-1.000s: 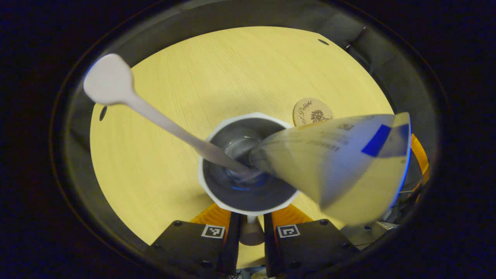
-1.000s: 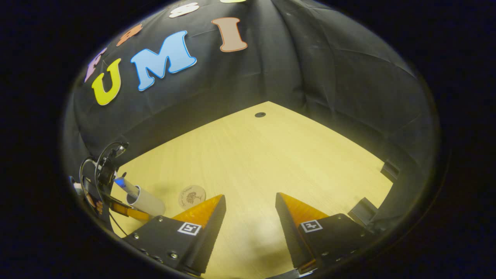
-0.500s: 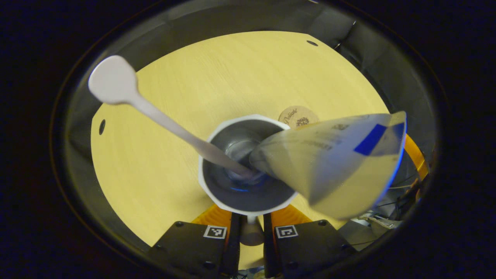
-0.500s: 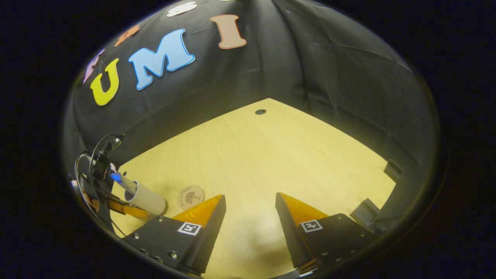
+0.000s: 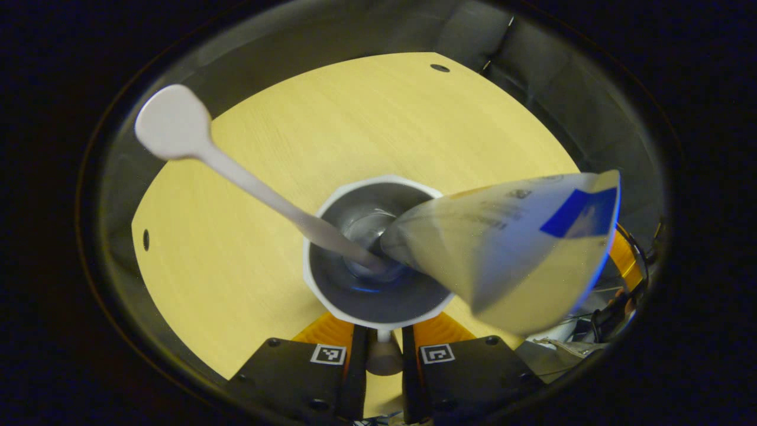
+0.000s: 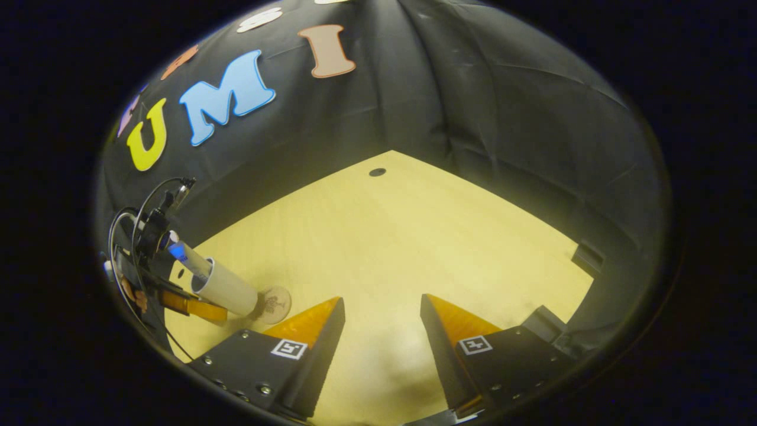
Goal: Put the toothbrush and toothpaste on the desktop into the cup, then pick up the cup and place it on the coaster on the desktop.
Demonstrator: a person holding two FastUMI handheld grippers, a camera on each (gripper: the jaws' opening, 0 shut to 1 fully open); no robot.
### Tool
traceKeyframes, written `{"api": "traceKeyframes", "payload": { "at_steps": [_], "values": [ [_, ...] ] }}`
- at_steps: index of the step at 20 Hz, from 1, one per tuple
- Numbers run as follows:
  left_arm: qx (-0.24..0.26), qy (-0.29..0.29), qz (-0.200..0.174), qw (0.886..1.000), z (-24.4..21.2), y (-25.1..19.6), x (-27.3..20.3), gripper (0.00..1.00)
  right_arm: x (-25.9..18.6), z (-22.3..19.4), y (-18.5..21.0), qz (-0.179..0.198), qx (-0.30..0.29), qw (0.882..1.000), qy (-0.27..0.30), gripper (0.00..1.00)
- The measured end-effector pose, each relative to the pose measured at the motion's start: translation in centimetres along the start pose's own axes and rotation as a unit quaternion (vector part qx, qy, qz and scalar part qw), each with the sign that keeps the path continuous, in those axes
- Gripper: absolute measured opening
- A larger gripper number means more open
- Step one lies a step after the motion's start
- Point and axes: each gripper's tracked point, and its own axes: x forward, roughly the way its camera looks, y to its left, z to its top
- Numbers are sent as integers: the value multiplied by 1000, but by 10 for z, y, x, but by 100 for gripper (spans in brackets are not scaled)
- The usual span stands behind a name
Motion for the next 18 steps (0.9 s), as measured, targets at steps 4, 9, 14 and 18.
{"api": "traceKeyframes", "payload": {
  "at_steps": [4,9,14,18],
  "values": [
    [6,7,-4,1000,10,-18,10,32,-1,2,-23,-16,18,1000,-3,78],
    [4,14,-5,1000,15,-27,19,32,-3,2,-37,-24,27,999,-1,78],
    [3,18,0,1000,13,-31,29,26,-4,2,-40,-23,27,999,1,77],
    [0,16,7,1000,8,-31,32,38,-4,0,-43,-21,26,999,2,78]
  ]
}}
